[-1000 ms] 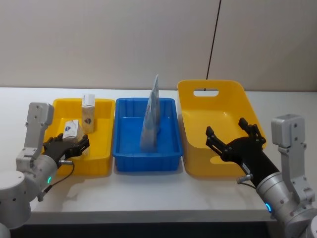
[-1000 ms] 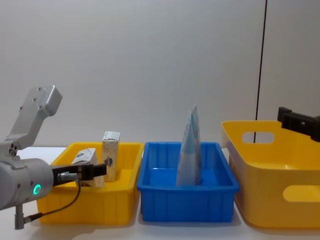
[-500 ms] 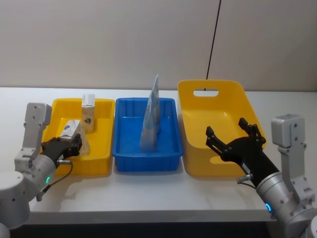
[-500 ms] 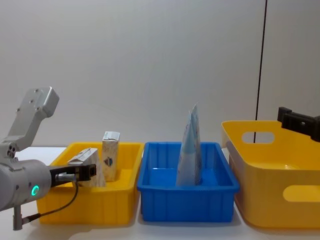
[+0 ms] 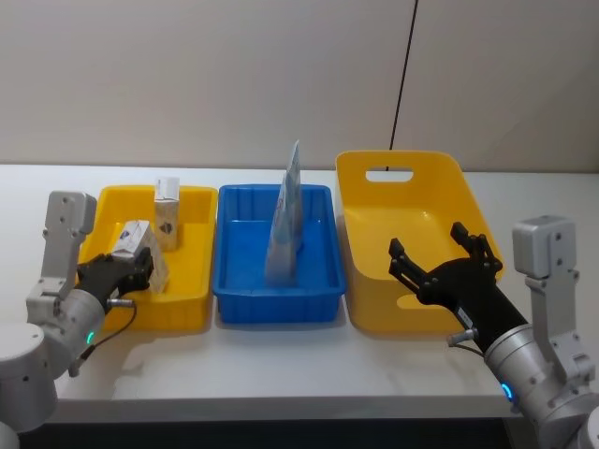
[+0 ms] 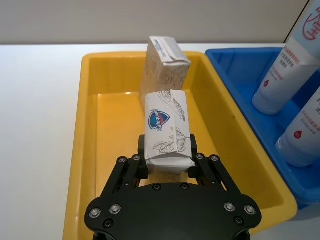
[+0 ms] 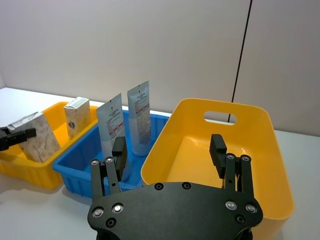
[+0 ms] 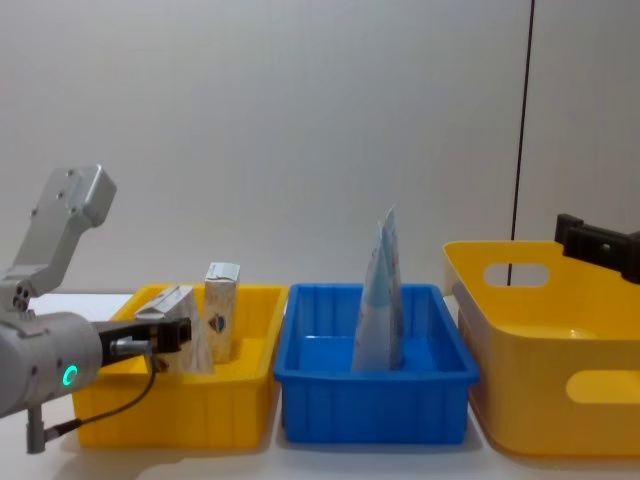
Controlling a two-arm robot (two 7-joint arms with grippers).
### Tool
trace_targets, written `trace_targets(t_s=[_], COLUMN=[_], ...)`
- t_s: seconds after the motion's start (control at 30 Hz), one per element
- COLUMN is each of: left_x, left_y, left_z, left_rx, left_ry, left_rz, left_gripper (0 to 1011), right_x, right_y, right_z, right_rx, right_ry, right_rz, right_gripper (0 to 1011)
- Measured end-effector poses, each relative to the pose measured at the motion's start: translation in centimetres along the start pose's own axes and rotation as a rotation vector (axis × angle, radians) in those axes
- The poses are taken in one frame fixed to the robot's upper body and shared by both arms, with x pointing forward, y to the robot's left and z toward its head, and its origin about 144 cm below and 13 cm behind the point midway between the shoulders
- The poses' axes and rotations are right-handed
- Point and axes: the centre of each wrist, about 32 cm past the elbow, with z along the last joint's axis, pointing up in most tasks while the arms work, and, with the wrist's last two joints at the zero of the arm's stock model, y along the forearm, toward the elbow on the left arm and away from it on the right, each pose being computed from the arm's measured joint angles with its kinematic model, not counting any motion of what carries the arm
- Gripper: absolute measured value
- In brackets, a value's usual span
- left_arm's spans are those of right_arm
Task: Bimanual collaborative sorting of washing and personal care products
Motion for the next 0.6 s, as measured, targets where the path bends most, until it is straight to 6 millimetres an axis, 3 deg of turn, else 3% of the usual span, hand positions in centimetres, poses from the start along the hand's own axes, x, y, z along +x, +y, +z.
trace_targets(t_s=[0.6], left_x=[0.4], left_y=[2.3], left_z=[3.2], left_rx=[-0.164], left_ry=[-0.145], left_rz=[-0.075], left_gripper=[376], right_x=[0.0], right_y=[0.0], right_z=[0.0], right_rx=[0.0], right_ry=[0.0], right_rz=[0.0], right_gripper=[1000])
